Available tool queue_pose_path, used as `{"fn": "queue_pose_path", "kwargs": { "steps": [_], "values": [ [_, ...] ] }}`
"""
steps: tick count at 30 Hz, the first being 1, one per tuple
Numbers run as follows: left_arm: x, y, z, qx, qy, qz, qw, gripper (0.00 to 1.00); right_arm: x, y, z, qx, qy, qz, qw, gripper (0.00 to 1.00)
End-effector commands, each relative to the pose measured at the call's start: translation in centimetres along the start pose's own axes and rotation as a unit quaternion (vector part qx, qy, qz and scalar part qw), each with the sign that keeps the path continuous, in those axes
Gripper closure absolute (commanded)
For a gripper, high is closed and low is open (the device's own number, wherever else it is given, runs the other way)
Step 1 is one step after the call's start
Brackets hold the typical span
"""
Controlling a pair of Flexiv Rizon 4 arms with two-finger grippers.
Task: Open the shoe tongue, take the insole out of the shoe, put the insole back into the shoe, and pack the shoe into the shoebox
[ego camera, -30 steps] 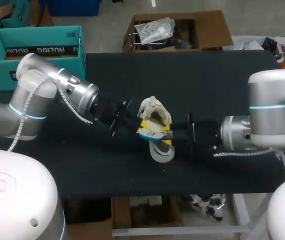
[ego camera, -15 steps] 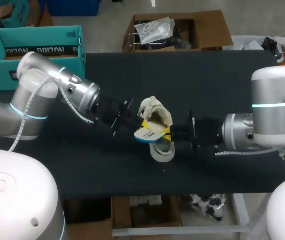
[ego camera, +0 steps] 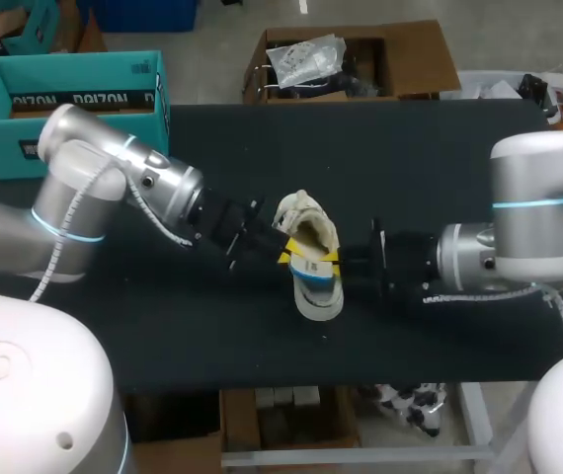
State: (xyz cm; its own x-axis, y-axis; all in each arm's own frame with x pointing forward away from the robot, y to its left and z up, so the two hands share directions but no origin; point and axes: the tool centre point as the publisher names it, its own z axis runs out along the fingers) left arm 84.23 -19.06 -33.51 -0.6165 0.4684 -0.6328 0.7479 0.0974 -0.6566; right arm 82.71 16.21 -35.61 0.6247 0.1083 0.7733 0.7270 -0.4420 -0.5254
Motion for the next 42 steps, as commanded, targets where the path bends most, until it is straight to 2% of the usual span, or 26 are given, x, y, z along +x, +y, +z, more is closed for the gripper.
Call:
{"fn": "queue_pose_path", "kwargs": {
  "steps": [1, 2, 3, 5, 7, 11, 14, 18, 20, 23, 24, 25, 26, 27, 32, 38, 42],
  "values": [
    [0.1, 0.4, 0.5, 0.002, -0.004, -0.003, 1.000, 1.00, -0.1, 0.6, 0.7, 0.004, 0.002, 0.002, 1.000, 1.00],
    [0.2, 0.3, 0.5, 0.003, -0.006, -0.003, 1.000, 0.88, -0.1, 0.6, 0.7, 0.003, 0.003, 0.002, 1.000, 1.00],
    [0.2, 0.1, 0.3, 0.005, -0.007, -0.002, 1.000, 0.72, -0.1, 0.7, 0.6, 0.003, 0.003, 0.002, 1.000, 1.00],
    [0.2, -0.4, 0.1, 0.012, -0.010, 0.003, 1.000, 0.58, -0.1, 0.8, 0.5, 0.003, 0.003, 0.003, 1.000, 1.00],
    [0.4, -0.9, -0.3, 0.018, -0.015, 0.005, 1.000, 0.52, -0.1, 0.9, 0.3, 0.002, 0.004, 0.004, 1.000, 1.00],
    [0.7, -1.5, -0.8, 0.022, -0.018, 0.009, 1.000, 0.56, -0.2, 1.1, 0.2, 0.002, 0.005, 0.005, 1.000, 1.00],
    [0.5, -2.0, -0.7, 0.027, -0.020, 0.015, 0.999, 0.77, -0.1, 1.2, 0.2, 0.002, 0.005, 0.006, 1.000, 1.00],
    [0.3, -2.3, -0.1, 0.031, -0.011, 0.023, 0.999, 0.82, -0.1, 1.3, 0.5, 0.004, 0.004, 0.007, 1.000, 1.00],
    [0.2, -2.3, 0.1, 0.031, -0.009, 0.024, 0.999, 1.00, -0.1, 1.2, 0.6, 0.005, 0.004, 0.007, 1.000, 1.00],
    [0.2, -2.2, 0.3, 0.031, -0.005, 0.025, 0.999, 1.00, -0.2, 1.1, 0.5, 0.005, 0.005, 0.008, 1.000, 1.00],
    [0.3, -2.1, 0.3, 0.030, -0.004, 0.025, 0.999, 1.00, -0.2, 0.9, 0.4, 0.005, 0.006, 0.008, 1.000, 0.90],
    [0.3, -2.1, 0.2, 0.030, -0.003, 0.025, 0.999, 1.00, -0.3, 0.7, 0.2, 0.004, 0.010, 0.008, 1.000, 0.70],
    [0.4, -2.1, 0.2, 0.030, -0.003, 0.024, 0.999, 1.00, -0.3, 0.3, -0.1, 0.003, 0.012, 0.008, 1.000, 0.58],
    [0.5, -2.0, 0.1, 0.030, -0.003, 0.024, 0.999, 1.00, -0.4, -0.1, -0.3, 0.003, 0.012, 0.007, 1.000, 0.57],
    [0.7, -2.0, -0.2, 0.027, -0.004, 0.024, 0.999, 1.00, -0.6, -1.8, -1.1, 0.010, 0.014, -0.003, 1.000, 0.64],
    [0.7, -2.0, 0.1, 0.026, -0.006, 0.023, 0.999, 1.00, -0.1, -3.4, -0.8, 0.031, 0.026, -0.015, 0.999, 0.72],
    [0.6, -2.1, 0.5, 0.026, -0.006, 0.024, 0.999, 1.00, 0.1, -3.9, -0.3, 0.042, 0.032, -0.020, 0.998, 0.86]
  ]
}}
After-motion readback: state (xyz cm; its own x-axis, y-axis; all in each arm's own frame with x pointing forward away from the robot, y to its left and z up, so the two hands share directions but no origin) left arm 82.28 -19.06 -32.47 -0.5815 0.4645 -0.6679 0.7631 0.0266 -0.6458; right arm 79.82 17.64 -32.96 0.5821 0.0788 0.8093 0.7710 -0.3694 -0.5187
